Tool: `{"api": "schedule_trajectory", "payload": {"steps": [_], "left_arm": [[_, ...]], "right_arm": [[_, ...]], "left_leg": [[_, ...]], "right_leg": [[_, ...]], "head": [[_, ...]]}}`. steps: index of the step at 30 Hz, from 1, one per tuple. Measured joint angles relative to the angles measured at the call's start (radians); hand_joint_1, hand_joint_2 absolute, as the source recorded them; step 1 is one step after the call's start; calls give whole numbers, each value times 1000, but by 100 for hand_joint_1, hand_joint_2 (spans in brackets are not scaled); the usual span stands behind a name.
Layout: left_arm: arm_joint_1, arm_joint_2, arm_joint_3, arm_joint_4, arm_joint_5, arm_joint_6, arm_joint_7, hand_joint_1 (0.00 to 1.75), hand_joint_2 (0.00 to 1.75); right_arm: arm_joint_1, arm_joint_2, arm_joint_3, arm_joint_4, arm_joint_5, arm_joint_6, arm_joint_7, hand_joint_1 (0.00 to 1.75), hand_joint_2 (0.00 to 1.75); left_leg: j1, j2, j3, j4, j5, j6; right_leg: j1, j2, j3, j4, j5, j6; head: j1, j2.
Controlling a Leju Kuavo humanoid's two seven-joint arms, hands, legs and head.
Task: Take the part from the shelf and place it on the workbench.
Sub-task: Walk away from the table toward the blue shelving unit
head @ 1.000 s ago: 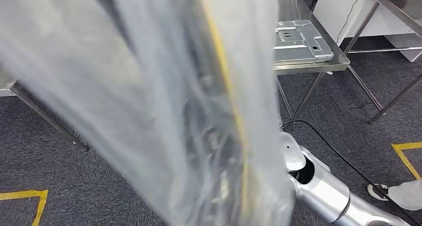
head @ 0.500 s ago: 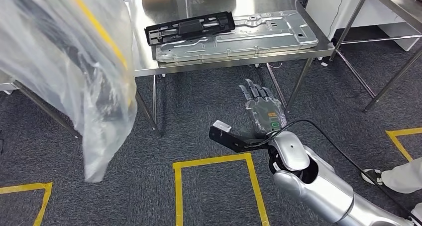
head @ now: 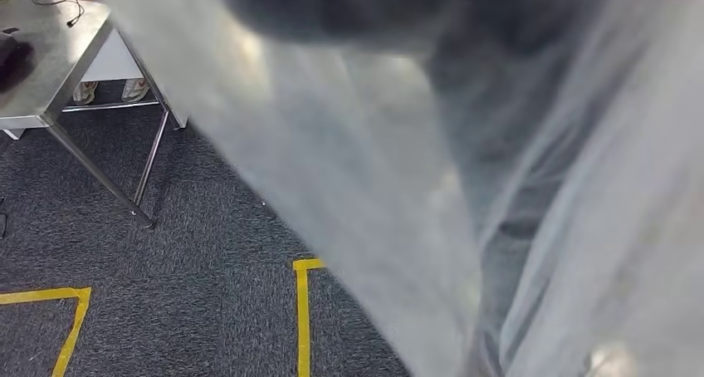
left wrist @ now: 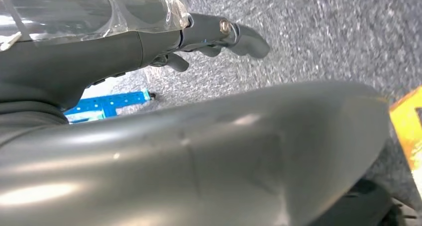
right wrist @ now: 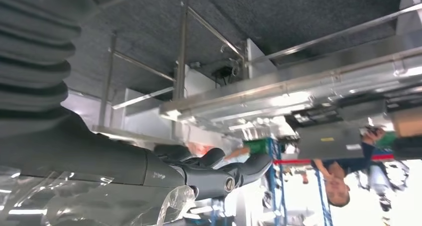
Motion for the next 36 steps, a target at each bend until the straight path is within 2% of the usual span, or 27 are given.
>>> {"api": "schedule_trajectory", "payload": {"steps": [1,2,3,4,6,7,9,11,12,15,16,17,18,19,20,21,22,23,25,27,29,30,31,32,33,34,36], "left_arm": [[1,0,0,0,0,0,-1,0,0],[2,0,0,0,0,0,-1,0,0],[2,0,0,0,-1,-1,-2,0,0],[2,0,0,0,-1,-1,-2,0,0],[1,0,0,0,-1,-1,-2,0,0],[0,0,0,0,-1,-1,-3,0,0],[1,0,0,0,-1,-1,-3,0,0],[1,0,0,0,-2,-1,-3,0,0],[1,0,0,0,-2,-1,-3,0,0],[2,0,0,0,-2,-1,-3,0,0],[2,0,0,0,-2,-1,-3,0,0],[3,0,0,0,-2,-1,-3,0,0],[4,0,0,0,-2,-1,-3,0,0],[4,0,0,0,-2,-1,-3,0,0],[3,1,0,0,-2,-1,-3,0,0],[4,2,0,0,-2,-1,-3,0,0],[4,3,0,0,-2,-1,-3,0,0],[5,4,0,0,-2,-1,-3,0,0],[4,3,0,0,-2,-1,-3,0,0],[1,2,0,0,-4,-1,-4,0,0],[2,2,0,0,-5,0,-5,0,0],[2,2,0,0,-5,0,-5,0,0],[3,2,-1,0,-5,0,-5,0,0],[4,2,-1,0,-5,-1,-5,0,0],[4,2,-1,0,-5,-1,-5,0,0],[3,2,-1,0,-5,-1,-5,0,0],[2,2,-1,0,-5,-1,-5,0,0]], "right_arm": [[4,0,0,0,-2,0,1,0,0],[7,0,0,0,-3,0,2,0,0],[9,-1,-1,0,-3,-1,2,0,0],[9,-1,-2,0,-4,-1,3,0,0],[9,-1,-6,-1,-5,-3,5,0,0],[10,-1,-8,-1,-7,-5,6,0,0],[13,-1,-11,-3,-10,-7,7,0,0],[15,-1,-14,-3,-11,-8,7,0,0],[15,-2,-16,-3,-12,-9,7,0,0],[16,-2,-18,-3,-12,-9,7,0,0],[18,-2,-18,-3,-13,-9,7,0,0],[19,-3,-18,-3,-13,-10,7,0,0],[20,-3,-18,-3,-14,-10,7,0,0],[21,-3,-19,-3,-14,-10,8,0,0],[21,-3,-19,-4,-15,-10,8,0,0],[20,-3,-20,-4,-15,-11,8,0,0],[20,-3,-21,-4,-16,-11,8,0,0],[21,-3,-21,-5,-18,-11,8,0,0],[22,-4,-23,-5,-20,-11,8,0,0],[21,-6,-25,-5,-21,-12,8,0,0],[22,-6,-26,-5,-21,-12,8,0,0],[23,-6,-26,-5,-21,-12,8,0,0],[24,-7,-26,-5,-21,-12,8,0,0],[25,-7,-26,-5,-21,-12,8,0,0],[26,-7,-26,-5,-21,-12,9,0,0],[26,-7,-26,-5,-21,-12,9,0,0],[24,-7,-26,-5,-21,-13,9,0,0]], "left_leg": [[-2,0,-2,1,2,1],[-2,0,-4,2,3,0],[-2,0,-4,5,3,-1],[-2,0,-5,8,2,-2],[-7,0,-12,19,-1,-9],[-9,0,-17,24,-1,-14],[-10,2,-25,28,0,-22],[-8,2,-36,50,-16,-33],[-5,1,-54,91,-42,-39],[5,0,-148,302,-144,-56],[7,0,-167,344,-155,-58],[8,0,-164,342,-143,-58],[9,-2,-142,297,-114,-57],[9,-13,-105,223,-76,-53],[10,-33,-67,143,-42,-47],[9,-51,-39,82,-21,-42],[8,-66,-25,46,-12,-38],[6,-72,-22,34,-12,-35],[6,-56,-22,29,-7,-28],[10,-37,-19,22,0,-14],[9,-18,-19,19,4,-6],[8,-8,-21,20,4,-5],[6,2,-22,20,5,-4],[6,12,-24,21,5,-4],[6,22,-25,22,5,-4],[6,31,-25,24,4,-5],[2,47,-26,32,1,-12]], "right_leg": [[0,0,-9,31,-6,0],[0,0,2,23,5,0],[0,0,34,-28,32,-2],[0,-2,78,-104,65,-4],[0,-5,148,-235,103,-10],[1,-6,160,-262,106,-14],[3,-4,154,-269,106,-25],[1,-1,150,-272,112,-36],[-2,0,149,-273,115,-41],[-2,7,142,-273,120,-48],[-2,11,140,-273,121,-48],[-2,17,140,-273,122,-48],[-2,24,140,-273,123,-46],[-3,32,140,-273,125,-45],[-3,40,139,-273,126,-42],[-3,47,136,-272,129,-38],[-4,55,131,-272,132,-33],[-5,63,127,-272,135,-27],[-6,74,120,-273,140,-14],[-4,48,100,-234,112,-7],[-3,17,50,-117,46,-4],[-3,13,19,-46,15,-2],[-3,12,-2,6,-2,-1],[-3,11,-7,23,-2,0],[-3,7,10,-1,17,1],[-3,-4,49,-68,49,1],[1,-42,128,-211,96,-3]], "head": [[0,0],[0,0],[0,0],[0,0],[0,0],[0,0],[0,0],[0,0],[0,0],[-1,0],[-1,0],[-2,0],[-2,0],[-2,0],[-1,0],[-1,0],[-1,0],[-1,0],[-2,0],[0,0],[2,0],[2,0],[3,0],[3,0],[3,0],[3,0],[4,0]]}}
